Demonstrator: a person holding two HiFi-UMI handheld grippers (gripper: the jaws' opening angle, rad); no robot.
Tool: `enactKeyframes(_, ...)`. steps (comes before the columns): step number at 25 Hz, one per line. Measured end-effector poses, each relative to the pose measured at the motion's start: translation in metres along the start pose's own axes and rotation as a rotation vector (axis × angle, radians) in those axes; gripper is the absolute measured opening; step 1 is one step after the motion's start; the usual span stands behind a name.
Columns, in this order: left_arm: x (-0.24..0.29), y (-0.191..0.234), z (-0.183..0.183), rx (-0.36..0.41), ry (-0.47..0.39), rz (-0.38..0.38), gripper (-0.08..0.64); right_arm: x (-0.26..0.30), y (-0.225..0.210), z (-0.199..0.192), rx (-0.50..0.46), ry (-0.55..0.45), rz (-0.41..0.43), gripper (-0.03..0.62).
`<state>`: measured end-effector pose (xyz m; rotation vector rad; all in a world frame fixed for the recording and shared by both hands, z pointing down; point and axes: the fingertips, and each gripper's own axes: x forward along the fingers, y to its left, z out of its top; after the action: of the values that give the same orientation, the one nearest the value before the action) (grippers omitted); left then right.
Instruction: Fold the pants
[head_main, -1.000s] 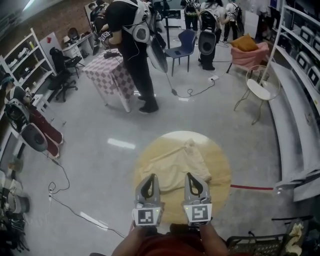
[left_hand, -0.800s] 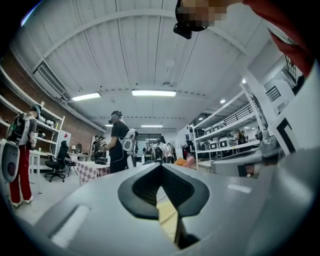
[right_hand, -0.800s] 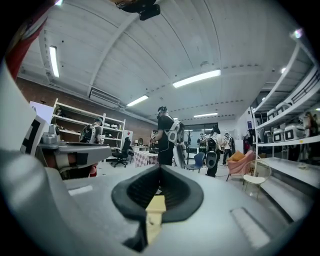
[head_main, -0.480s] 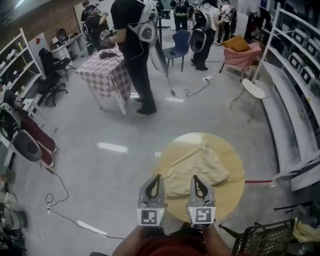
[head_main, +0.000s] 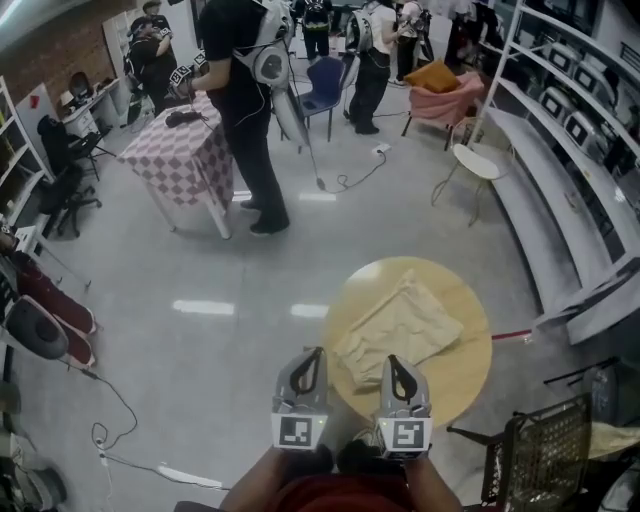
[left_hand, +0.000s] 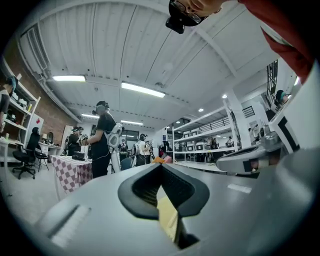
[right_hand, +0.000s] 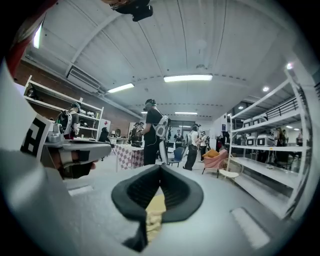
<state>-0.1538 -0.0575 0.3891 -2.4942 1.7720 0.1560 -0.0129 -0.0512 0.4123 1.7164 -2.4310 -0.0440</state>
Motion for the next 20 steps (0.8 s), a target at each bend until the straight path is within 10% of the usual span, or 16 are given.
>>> enactKeyframes(20,0.064,-0.068,0.011,0.017,-0.012,-0.139,0.008,-0.017,-0.081,0.011,0.033,-0.098,-0.161,0.002)
